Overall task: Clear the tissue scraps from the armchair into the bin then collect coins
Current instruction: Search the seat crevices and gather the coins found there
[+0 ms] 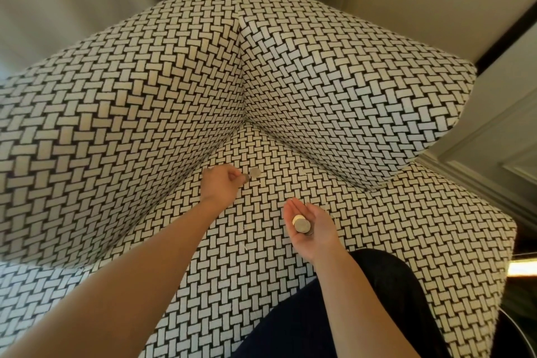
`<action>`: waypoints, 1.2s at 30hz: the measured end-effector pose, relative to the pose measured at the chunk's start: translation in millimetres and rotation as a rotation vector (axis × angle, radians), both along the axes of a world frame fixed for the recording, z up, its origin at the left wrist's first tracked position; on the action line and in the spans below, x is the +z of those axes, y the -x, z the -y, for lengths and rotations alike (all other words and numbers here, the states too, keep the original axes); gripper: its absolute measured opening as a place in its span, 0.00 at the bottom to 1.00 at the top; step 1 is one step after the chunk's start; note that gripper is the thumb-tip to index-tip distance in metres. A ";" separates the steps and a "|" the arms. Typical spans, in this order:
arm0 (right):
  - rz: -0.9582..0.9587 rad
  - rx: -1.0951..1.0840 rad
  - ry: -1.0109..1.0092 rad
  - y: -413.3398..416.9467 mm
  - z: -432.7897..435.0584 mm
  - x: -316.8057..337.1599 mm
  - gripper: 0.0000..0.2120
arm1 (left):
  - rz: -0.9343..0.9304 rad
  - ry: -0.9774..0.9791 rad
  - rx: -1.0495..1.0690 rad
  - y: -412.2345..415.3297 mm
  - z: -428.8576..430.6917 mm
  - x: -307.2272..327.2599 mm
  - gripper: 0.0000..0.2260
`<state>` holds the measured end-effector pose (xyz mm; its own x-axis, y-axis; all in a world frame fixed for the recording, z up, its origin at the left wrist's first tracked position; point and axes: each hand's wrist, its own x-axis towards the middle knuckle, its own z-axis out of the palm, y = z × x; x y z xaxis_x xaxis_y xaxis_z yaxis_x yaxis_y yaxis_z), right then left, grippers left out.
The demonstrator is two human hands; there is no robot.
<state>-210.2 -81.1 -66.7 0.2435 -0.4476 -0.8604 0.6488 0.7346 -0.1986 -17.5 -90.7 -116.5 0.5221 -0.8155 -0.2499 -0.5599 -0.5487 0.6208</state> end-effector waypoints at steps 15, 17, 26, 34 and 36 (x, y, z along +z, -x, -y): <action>0.050 -0.054 0.028 -0.2 -0.6 4.5 0.15 | 0.359 -0.113 -0.227 18.4 16.6 11.7 0.06; 0.085 -0.069 0.036 0.2 -0.5 4.6 0.18 | 0.357 -0.080 -0.241 19.7 11.7 10.6 0.07; 0.370 -0.167 0.220 11.3 -5.0 22.2 0.32 | -0.153 0.196 -0.136 40.7 -16.7 45.8 0.05; 0.421 -0.231 0.397 42.1 -19.8 59.4 0.33 | -0.224 0.284 -0.417 64.9 -35.9 141.1 0.03; 0.365 -0.224 0.453 52.9 -24.5 69.6 0.33 | -0.171 0.284 -0.525 77.0 -40.8 164.0 0.03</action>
<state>-263.1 -56.6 2.9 0.3443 -0.8228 -0.4522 0.8622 0.4677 -0.1944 -94.5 -49.9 47.5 0.0051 -0.9995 -0.0301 -0.5897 -0.0273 0.8071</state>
